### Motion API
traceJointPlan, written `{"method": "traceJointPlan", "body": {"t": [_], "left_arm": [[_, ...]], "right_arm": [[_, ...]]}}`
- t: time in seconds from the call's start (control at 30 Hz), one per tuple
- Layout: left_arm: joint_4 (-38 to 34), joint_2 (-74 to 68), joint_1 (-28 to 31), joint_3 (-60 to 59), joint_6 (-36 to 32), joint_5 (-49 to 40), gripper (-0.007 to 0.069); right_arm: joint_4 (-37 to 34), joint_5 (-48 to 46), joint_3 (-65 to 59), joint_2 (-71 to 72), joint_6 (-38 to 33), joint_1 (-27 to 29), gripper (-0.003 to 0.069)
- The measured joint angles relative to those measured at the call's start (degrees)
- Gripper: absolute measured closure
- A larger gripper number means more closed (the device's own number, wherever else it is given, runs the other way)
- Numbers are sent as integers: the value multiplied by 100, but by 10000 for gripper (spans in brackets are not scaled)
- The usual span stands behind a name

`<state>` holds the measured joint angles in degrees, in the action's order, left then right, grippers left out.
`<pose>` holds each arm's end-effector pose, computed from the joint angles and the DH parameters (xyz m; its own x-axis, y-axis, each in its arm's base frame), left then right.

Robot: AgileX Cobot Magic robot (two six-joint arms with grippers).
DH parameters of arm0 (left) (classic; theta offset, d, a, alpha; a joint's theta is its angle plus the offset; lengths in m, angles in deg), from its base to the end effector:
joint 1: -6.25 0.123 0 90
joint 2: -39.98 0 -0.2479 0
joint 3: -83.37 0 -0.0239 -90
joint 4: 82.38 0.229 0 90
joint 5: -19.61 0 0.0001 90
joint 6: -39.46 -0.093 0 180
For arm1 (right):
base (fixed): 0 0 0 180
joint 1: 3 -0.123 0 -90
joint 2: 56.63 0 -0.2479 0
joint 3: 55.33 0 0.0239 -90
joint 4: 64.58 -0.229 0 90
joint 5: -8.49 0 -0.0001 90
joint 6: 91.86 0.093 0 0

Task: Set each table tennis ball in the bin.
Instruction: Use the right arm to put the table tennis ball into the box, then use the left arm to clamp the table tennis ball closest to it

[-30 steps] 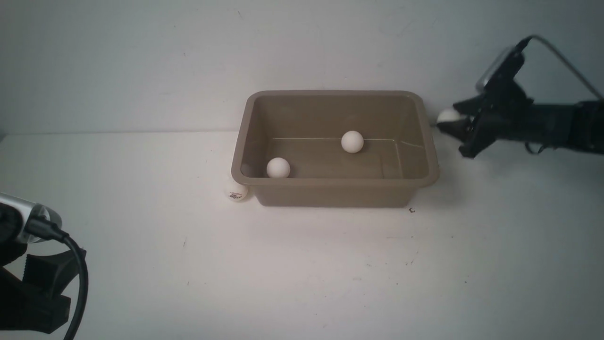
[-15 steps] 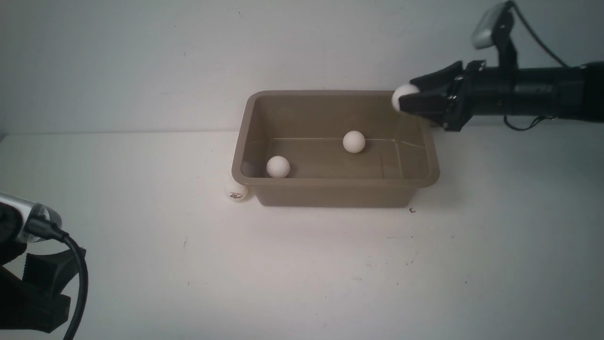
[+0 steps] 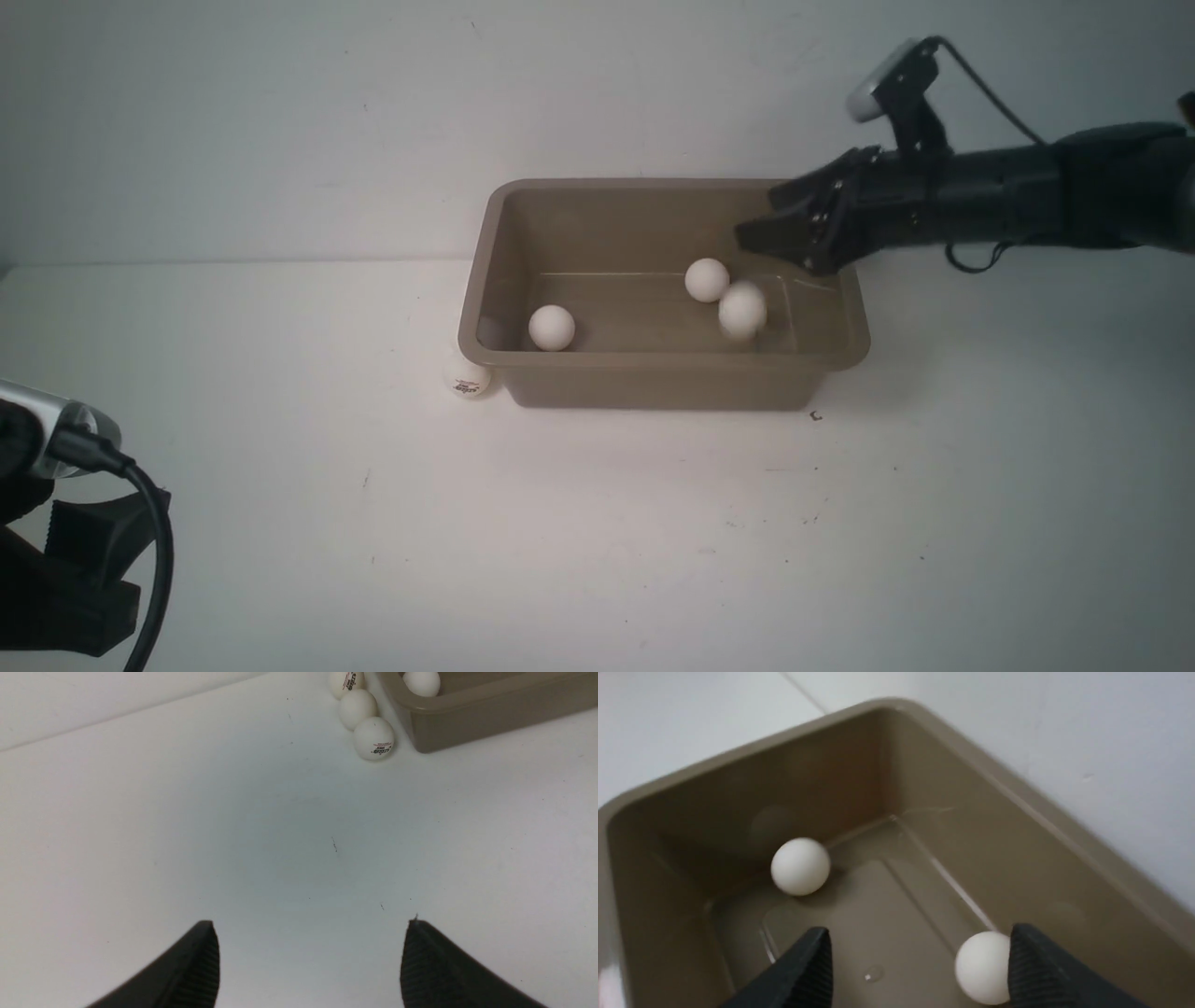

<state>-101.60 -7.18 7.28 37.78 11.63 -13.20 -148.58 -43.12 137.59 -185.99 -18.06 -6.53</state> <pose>0.1373 -0.0142 0.2663 -0.5231 0.1868 -0.8315 0.2391 0.9687 0.0672 0.4159 0.0983 0.2016 -0.2042 -0.2858 -0.9363 -0.8584 0.5120 0.0309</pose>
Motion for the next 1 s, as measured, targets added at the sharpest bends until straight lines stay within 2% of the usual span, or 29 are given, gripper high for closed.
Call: {"method": "traceJointPlan", "body": {"t": [0.23, 0.37, 0.6, 0.83, 1.0], "left_arm": [[-84, 0, 0, 0, 6, -10, 157], [-89, 0, 0, 0, 6, -5, 157], [-91, 0, 0, 0, 6, 12, 157], [-211, 0, 0, 0, -6, 32, 157], [-524, -66, 0, 2, -177, 340, 157]], "right_arm": [[252, 178, -6, 1130, 397, 538, 186], [954, 397, -6, 1867, 1002, 877, 186], [2395, 530, -6, 3108, 3016, 1592, 186], [3220, 351, -12, 4237, 4221, 2341, 186], [3574, 4, -12, 4924, 4902, 2613, 186]]}}
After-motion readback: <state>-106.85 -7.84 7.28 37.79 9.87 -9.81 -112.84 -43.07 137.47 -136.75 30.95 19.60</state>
